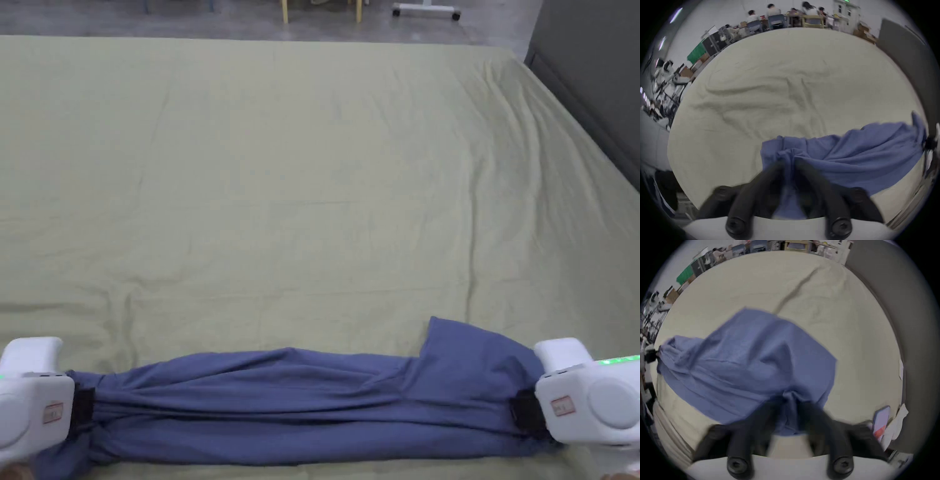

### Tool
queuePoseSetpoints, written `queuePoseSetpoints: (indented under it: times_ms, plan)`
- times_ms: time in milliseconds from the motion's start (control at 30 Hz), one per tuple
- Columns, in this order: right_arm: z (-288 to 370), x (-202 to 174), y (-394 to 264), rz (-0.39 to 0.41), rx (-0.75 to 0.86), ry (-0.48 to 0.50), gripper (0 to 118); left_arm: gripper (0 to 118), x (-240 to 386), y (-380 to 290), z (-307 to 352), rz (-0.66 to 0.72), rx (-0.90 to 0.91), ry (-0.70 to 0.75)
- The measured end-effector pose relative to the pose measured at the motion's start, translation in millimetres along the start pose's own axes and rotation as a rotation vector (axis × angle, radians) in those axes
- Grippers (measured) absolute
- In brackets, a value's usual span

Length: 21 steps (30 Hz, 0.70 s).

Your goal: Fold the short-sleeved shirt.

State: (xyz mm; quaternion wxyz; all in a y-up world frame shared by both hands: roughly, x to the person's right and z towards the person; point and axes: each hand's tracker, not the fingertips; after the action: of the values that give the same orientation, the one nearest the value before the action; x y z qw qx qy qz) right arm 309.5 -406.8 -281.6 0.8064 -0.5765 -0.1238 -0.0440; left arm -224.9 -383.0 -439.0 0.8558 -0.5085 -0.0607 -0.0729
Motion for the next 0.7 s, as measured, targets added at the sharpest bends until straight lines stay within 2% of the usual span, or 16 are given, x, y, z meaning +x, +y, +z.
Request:
queuePoseSetpoints:
  times_ms: [33,67,100,167,233,300,333,367,400,433,467,533,600,633,667,700]
  plan:
    - [19,-2,-1,-0.023,0.034,0.004,118,118,-2,-1,19,0.034,0.058,-0.007]
    - [40,-4,-4,-0.051,0.095,-0.015,118,118,-3,-3,38,0.047,0.126,-0.029]
    - [56,-10,-12,-0.076,0.222,-0.011,118,118,-7,-5,59,0.089,0.277,-0.034]
    - [99,-18,-19,-0.153,0.307,0.033,118,118,-2,-10,79,0.086,0.316,-0.018]
    - [114,-32,-29,-0.203,0.356,0.111,118,118,3,-17,76,0.072,0.264,-0.04]
    - [119,-56,-30,-0.176,0.332,0.137,117,118,14,-27,63,0.046,0.121,-0.026]
    - [120,-69,-34,-0.157,0.328,0.143,103,118,18,-35,56,0.041,0.107,-0.003]
    - [121,-84,-39,-0.106,0.35,0.133,64,114,23,-44,59,0.035,0.122,-0.02]
    - [120,-100,-42,-0.066,0.355,0.106,2,91,25,-51,58,0.042,0.116,-0.031]
    - [109,-106,-45,-0.049,0.324,0.076,3,10,25,-56,56,0.054,0.099,-0.037]
    - [105,-113,-45,-0.064,0.324,0.131,3,0,23,-61,51,0.085,0.057,-0.043]
    - [105,-126,-47,-0.076,0.299,0.272,3,0,4,-69,47,0.156,0.055,-0.159]
    - [111,-143,-51,-0.044,0.31,0.276,3,0,-27,-72,40,0.31,0.07,-0.26]
    - [112,-149,-52,-0.01,0.317,0.29,3,20,-32,-52,39,0.317,0.048,-0.231]
    - [113,-154,-52,0.01,0.322,0.323,3,73,-44,-43,32,0.337,0.076,-0.28]
    - [112,-160,-50,0.023,0.308,0.371,3,118,-56,-37,21,0.354,0.072,-0.322]
